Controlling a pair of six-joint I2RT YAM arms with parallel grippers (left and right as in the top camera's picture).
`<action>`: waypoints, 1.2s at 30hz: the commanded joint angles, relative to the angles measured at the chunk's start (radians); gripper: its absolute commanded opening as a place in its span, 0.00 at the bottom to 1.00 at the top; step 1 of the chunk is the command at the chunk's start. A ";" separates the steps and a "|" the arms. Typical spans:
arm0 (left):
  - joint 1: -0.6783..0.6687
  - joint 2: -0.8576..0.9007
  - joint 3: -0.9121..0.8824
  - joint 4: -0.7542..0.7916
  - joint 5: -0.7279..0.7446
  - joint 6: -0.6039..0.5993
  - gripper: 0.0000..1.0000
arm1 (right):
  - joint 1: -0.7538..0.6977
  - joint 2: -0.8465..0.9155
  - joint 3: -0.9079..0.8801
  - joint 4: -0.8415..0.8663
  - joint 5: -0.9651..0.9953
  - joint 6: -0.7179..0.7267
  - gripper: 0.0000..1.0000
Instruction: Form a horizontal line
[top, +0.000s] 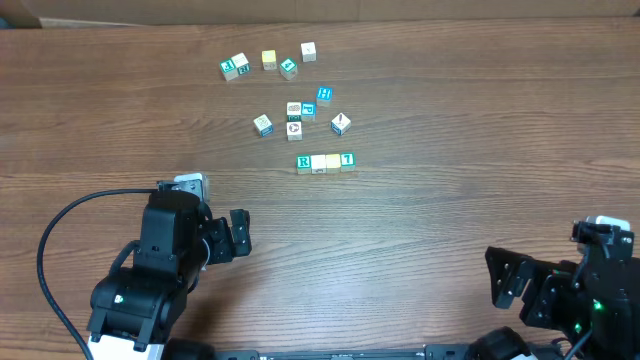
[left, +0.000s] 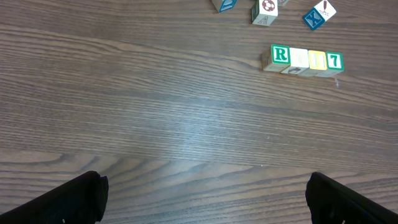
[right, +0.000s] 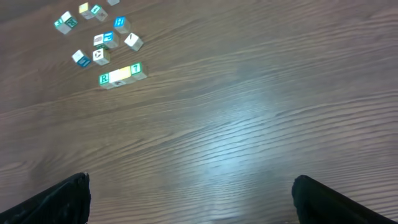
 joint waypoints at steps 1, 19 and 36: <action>0.005 -0.004 -0.005 0.000 0.007 -0.010 1.00 | -0.007 0.001 -0.005 0.005 0.042 -0.024 1.00; 0.005 -0.004 -0.005 0.000 0.007 -0.010 1.00 | -0.284 -0.343 -0.625 0.764 -0.151 -0.190 1.00; 0.005 -0.004 -0.005 0.000 0.007 -0.010 0.99 | -0.327 -0.697 -1.244 1.366 -0.266 -0.221 1.00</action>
